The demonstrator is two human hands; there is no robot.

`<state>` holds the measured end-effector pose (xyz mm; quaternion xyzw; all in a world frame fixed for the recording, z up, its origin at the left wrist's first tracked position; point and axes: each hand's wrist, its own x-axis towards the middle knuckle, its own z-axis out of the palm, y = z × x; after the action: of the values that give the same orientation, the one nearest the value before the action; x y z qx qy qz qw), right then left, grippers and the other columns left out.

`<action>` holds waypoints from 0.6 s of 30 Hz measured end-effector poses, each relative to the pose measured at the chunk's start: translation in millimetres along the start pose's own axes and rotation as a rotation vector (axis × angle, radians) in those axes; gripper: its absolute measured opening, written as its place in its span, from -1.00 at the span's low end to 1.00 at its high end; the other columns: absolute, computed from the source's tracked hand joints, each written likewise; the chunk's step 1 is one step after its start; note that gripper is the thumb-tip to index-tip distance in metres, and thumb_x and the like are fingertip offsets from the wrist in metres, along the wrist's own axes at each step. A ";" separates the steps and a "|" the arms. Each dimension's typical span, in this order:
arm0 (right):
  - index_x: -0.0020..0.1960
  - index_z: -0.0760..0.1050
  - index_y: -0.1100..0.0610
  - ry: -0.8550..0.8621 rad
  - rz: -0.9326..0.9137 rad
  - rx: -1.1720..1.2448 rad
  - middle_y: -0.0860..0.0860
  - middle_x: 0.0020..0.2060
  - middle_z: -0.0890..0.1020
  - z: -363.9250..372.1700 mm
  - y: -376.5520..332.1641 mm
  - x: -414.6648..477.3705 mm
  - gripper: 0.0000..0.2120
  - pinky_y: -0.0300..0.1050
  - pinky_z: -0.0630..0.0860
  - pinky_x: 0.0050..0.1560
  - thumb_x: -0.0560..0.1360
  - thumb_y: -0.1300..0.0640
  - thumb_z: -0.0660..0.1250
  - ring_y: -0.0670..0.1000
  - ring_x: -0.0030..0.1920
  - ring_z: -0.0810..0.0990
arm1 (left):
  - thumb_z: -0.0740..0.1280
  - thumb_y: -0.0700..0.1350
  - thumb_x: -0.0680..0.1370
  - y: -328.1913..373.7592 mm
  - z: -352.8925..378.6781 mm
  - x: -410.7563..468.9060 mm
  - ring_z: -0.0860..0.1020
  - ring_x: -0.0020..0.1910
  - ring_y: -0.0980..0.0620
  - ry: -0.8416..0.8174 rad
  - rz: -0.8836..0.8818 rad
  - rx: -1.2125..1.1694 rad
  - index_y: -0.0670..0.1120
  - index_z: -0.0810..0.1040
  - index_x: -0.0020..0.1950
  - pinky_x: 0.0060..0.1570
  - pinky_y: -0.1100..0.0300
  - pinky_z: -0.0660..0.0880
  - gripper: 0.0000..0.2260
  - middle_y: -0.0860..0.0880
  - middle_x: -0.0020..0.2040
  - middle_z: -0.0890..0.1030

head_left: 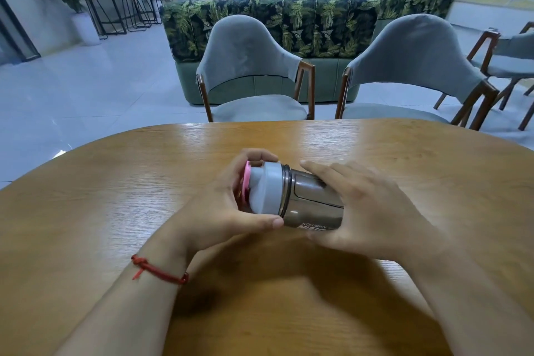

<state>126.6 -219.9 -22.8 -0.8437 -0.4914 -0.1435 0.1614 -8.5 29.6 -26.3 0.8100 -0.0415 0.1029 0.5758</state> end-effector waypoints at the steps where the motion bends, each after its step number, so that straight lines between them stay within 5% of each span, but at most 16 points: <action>1: 0.69 0.33 -0.08 -0.002 -0.017 0.003 -0.12 0.16 0.68 -0.6 0.3 -0.2 0.05 -0.04 0.38 0.04 0.29 -0.41 0.50 0.03 0.12 0.58 | 0.74 -0.16 0.39 -0.8 0.5 0.3 0.69 0.27 -0.24 0.005 0.002 0.001 0.07 0.42 0.55 0.20 -0.19 0.70 -0.18 -0.16 0.39 0.59; 6: 0.69 0.32 -0.14 0.150 0.024 0.151 -0.09 0.38 0.62 -4.2 2.8 0.9 0.01 0.04 0.59 0.11 0.34 -0.40 0.56 0.04 0.25 0.63 | 0.71 -0.06 0.35 -4.8 -3.5 5.3 0.72 0.02 -0.11 0.205 -0.023 -0.132 0.04 0.49 0.45 -0.17 0.01 0.69 -0.28 -0.16 0.23 0.64; 9: 0.58 0.38 -0.31 0.228 0.285 0.657 -0.19 0.44 0.53 -5.8 1.1 3.9 -0.22 -0.02 0.58 0.25 0.43 -0.41 0.51 -0.04 0.39 0.59 | 0.66 -0.06 0.38 -3.8 -10.8 5.3 0.66 -0.09 -0.06 0.275 0.032 -0.184 -0.05 0.47 0.45 -0.29 0.11 0.59 -0.30 -0.18 0.15 0.61; 13: 0.36 0.53 -0.23 0.113 0.532 1.192 0.02 0.11 0.68 -4.3 -4.4 9.2 -0.48 -0.01 0.67 -0.21 0.46 -0.38 0.45 0.09 0.03 0.69 | 0.68 -0.06 0.37 -0.4 -10.5 3.3 0.68 -0.05 -0.06 0.225 0.039 -0.169 -0.02 0.47 0.46 -0.23 0.14 0.65 -0.29 -0.18 0.21 0.58; 18: 0.29 0.52 -0.13 0.112 0.486 1.215 0.19 0.15 0.60 -3.3 2.1 7.8 -0.54 -0.02 0.71 -0.12 0.47 -0.26 0.49 0.17 0.02 0.73 | 0.66 0.06 0.38 -6.3 -10.5 5.2 0.67 -0.05 -0.04 0.251 -0.046 -0.146 0.03 0.53 0.45 -0.25 0.10 0.61 -0.32 -0.15 0.18 0.66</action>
<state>131.9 -216.1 -16.9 -0.6805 -0.2715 0.1564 0.6623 -3.5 41.9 -27.7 0.7473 0.0419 0.1871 0.6362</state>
